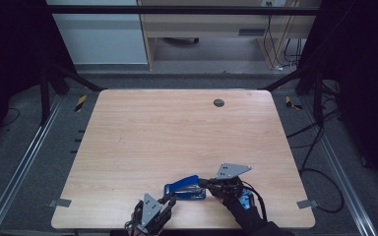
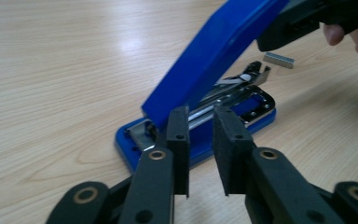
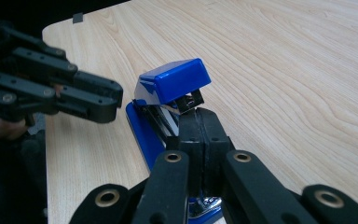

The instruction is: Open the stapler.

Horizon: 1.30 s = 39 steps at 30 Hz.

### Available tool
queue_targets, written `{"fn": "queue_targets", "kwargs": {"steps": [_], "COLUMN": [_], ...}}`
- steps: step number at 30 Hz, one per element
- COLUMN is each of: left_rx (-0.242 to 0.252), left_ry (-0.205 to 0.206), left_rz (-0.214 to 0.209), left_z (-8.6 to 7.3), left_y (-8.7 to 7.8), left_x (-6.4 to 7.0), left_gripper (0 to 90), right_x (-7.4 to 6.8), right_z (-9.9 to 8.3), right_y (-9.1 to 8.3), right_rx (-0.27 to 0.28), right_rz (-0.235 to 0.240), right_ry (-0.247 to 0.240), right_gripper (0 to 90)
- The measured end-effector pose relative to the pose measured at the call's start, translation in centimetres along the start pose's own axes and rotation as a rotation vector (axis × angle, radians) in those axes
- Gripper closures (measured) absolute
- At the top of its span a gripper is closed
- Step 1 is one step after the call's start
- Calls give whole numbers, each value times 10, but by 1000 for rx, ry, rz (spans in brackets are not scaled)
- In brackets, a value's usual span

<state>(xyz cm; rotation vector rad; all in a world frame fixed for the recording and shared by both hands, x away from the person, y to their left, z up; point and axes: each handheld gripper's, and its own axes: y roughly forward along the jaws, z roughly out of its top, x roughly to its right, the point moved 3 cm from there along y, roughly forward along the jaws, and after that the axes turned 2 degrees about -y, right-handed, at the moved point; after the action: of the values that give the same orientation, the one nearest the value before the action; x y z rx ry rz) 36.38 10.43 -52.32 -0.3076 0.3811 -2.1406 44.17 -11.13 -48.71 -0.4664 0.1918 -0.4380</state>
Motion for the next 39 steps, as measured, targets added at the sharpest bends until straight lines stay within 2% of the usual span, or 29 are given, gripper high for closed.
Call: {"fn": "queue_targets", "kwargs": {"steps": [6,10,16,21,26,30,39], "left_rx": [6,23,32,36,27,21,4], "left_ry": [-22,-10,-17,-29,-11,-14,-8], "left_rz": [17,36,29,20,17,8,22], "left_z": [-4,-6,-5,-1,-1,-1,3], "left_y": [7,10,15,20,28,33,43], "left_x": [11,18,24,29,37,41,44], "left_gripper": [820,850,893,895,895,895,895], "right_x": [0,0,1,1,2,2,2], "right_z": [0,0,0,1,1,1,1], "right_y": [0,0,0,0,0,0,0], "right_rx": [0,0,0,7,7,7,6], "right_rz": [2,4,7,6,9,10,11], "right_ry": [2,5,9,12,12,11,13], "right_gripper": [898,899,899,900,900,900,900]}}
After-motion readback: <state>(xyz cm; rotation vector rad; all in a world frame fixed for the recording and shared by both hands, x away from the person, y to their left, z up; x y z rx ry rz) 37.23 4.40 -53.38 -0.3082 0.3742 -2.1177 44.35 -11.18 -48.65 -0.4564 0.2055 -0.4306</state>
